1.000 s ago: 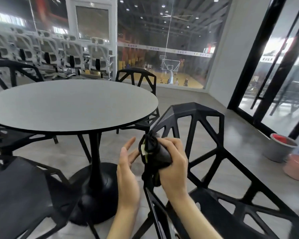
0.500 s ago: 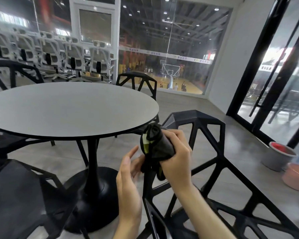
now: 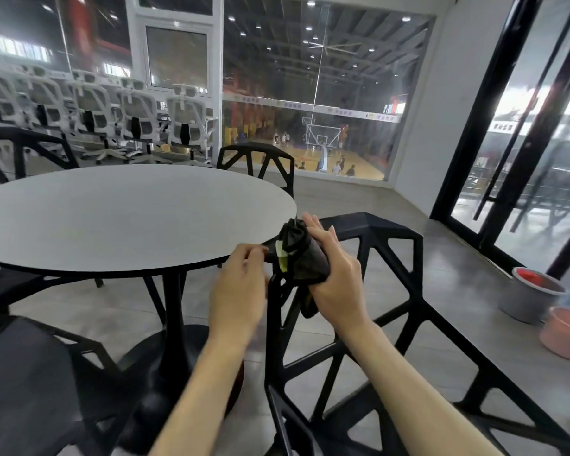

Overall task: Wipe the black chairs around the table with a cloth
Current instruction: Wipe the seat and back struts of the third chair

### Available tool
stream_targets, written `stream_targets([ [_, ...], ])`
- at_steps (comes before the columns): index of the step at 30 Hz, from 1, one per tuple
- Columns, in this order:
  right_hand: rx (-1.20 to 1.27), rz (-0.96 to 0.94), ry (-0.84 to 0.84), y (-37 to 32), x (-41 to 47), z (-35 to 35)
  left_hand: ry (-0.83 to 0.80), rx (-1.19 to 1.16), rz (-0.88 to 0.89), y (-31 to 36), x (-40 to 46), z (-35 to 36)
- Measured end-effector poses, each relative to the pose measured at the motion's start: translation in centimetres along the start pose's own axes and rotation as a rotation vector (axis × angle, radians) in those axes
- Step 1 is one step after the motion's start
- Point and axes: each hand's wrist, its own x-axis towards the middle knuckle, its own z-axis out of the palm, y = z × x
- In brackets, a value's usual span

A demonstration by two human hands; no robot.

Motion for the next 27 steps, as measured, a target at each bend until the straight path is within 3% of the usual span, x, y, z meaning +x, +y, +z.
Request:
stream_targets([
  [2, -0.038, -0.017, -0.053, 0.8, 0.7, -1.0, -0.102, 0.152, -0.001, 2.0, 2.4, 1.9],
  [5, -0.119, -0.012, -0.06, 2.5, 2.4, -1.7, -0.287, -0.007, -0.042, 3.3, 4.0, 4.5],
  [8, -0.228, -0.003, -0.078, 5.0, 5.2, -2.7, -0.418, -0.005, -0.106, 2.0, 4.6, 5.1],
  [12, -0.297, 0.265, 0.128, 9.2, 7.4, -4.9, -0.425, 0.183, -0.023, 1.7, 4.0, 5.0],
  [15, -0.19, 0.46, 0.315, 10.5, 7.8, -5.2, -0.395, 0.271, 0.019, 2.0, 3.8, 5.2],
  [21, -0.108, -0.03, 0.076, 5.3, 6.5, -0.4, -0.256, 0.507, 0.141, 1.3, 3.6, 5.4],
  [24, -0.19, 0.014, 0.063, 7.9, 7.0, -2.3, -0.294, 0.493, 0.148, 1.3, 3.6, 5.3],
  [27, -0.317, 0.229, 0.203, 12.6, 7.3, -4.9, -0.327, 0.499, 0.109, 1.4, 3.7, 5.1],
])
